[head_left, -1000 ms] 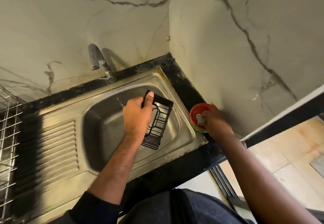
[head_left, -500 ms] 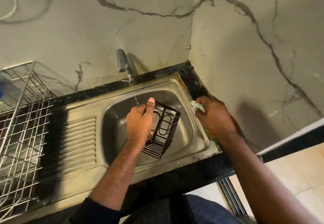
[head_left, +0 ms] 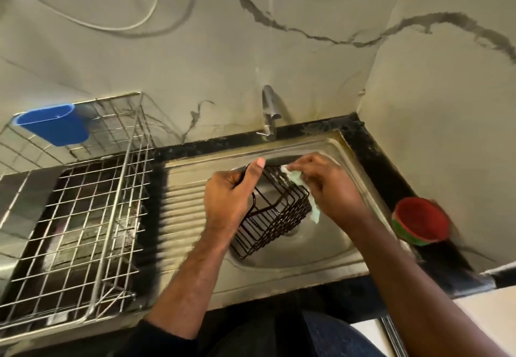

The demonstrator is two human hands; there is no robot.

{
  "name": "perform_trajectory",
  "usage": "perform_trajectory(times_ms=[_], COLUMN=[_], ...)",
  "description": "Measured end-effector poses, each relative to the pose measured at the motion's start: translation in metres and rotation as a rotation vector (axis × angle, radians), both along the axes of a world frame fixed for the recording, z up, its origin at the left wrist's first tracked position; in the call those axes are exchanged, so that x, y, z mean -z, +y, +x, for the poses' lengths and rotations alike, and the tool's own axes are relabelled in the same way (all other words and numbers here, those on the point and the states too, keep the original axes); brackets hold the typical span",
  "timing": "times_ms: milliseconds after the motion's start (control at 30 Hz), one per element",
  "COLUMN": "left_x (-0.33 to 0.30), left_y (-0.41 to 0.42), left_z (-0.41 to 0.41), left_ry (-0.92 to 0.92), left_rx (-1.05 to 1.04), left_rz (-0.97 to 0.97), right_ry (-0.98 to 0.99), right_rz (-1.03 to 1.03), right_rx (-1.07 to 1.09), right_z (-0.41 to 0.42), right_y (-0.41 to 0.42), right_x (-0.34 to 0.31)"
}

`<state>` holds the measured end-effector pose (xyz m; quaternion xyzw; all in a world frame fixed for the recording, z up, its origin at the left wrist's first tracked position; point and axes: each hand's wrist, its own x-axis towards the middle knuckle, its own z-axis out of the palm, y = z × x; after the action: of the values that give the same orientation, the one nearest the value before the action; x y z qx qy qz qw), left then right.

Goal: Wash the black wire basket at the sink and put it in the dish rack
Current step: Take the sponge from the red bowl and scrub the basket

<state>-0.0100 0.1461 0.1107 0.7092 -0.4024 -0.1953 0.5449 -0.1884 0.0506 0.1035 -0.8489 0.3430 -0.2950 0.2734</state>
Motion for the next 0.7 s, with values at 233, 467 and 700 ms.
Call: perform_trajectory(times_ms=[233, 467, 700], left_x=[0.000, -0.002, 0.002], left_y=[0.029, 0.044, 0.060], left_z=[0.050, 0.077, 0.076], left_ry=[0.048, 0.146, 0.140], left_rx=[0.089, 0.091, 0.119], left_rz=[-0.106, -0.195, -0.274], right_ry=[-0.063, -0.076, 0.191], right_rz=[0.051, -0.005, 0.029], right_rx=[0.098, -0.003, 0.412], right_z=[0.053, 0.088, 0.056], right_y=[0.022, 0.038, 0.000], right_x=[-0.014, -0.016, 0.019])
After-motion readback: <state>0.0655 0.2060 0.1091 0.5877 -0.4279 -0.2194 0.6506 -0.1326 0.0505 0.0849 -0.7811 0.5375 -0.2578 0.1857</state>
